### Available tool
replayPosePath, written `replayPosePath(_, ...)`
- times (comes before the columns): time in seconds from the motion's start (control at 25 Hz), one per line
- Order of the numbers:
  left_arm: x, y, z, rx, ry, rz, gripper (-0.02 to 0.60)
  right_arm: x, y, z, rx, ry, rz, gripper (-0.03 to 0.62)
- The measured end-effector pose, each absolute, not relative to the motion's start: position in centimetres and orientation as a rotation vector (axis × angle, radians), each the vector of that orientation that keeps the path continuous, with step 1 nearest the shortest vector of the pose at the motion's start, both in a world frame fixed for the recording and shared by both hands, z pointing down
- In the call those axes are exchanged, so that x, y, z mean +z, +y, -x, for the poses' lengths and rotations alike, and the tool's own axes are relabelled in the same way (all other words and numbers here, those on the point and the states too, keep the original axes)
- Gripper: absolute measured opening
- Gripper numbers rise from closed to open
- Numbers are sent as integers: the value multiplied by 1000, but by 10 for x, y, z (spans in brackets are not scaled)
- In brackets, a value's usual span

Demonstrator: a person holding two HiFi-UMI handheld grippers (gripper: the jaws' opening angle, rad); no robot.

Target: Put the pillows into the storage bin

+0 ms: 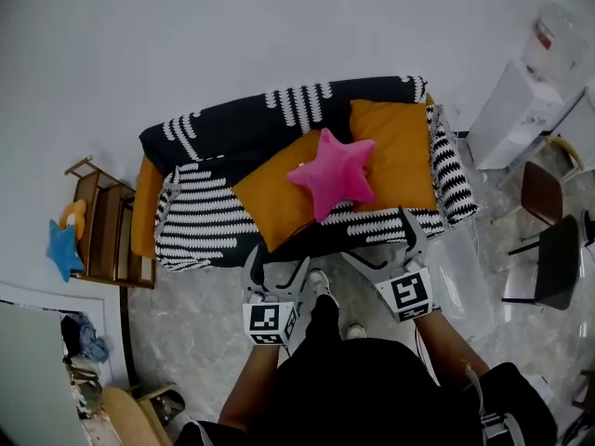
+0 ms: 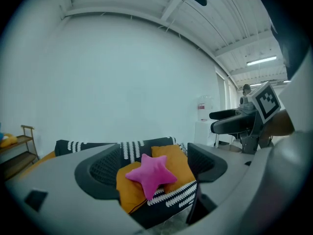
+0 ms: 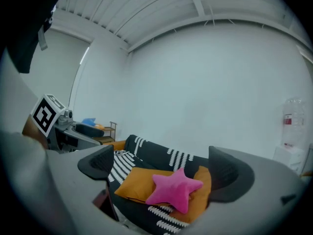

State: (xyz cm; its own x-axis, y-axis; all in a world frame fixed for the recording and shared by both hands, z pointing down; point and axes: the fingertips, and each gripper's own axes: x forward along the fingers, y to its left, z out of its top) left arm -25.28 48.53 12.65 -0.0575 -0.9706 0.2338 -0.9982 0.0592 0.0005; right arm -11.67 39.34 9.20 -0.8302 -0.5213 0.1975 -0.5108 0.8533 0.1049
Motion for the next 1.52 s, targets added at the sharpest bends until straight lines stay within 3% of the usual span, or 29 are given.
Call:
replayPosePath(0.76, 150, 304, 399, 288, -1989, -2091, 408, 150, 214, 265, 45, -2618, -838, 600)
replayPosePath(1.24, 202, 247, 418, 321, -1898, -2070, 408, 226, 167, 284, 213, -2470, -732, 600)
replayPosePath(1.52, 275, 219, 394, 469, -1771, -2022, 408, 293, 132, 279, 303, -2384, -665, 598)
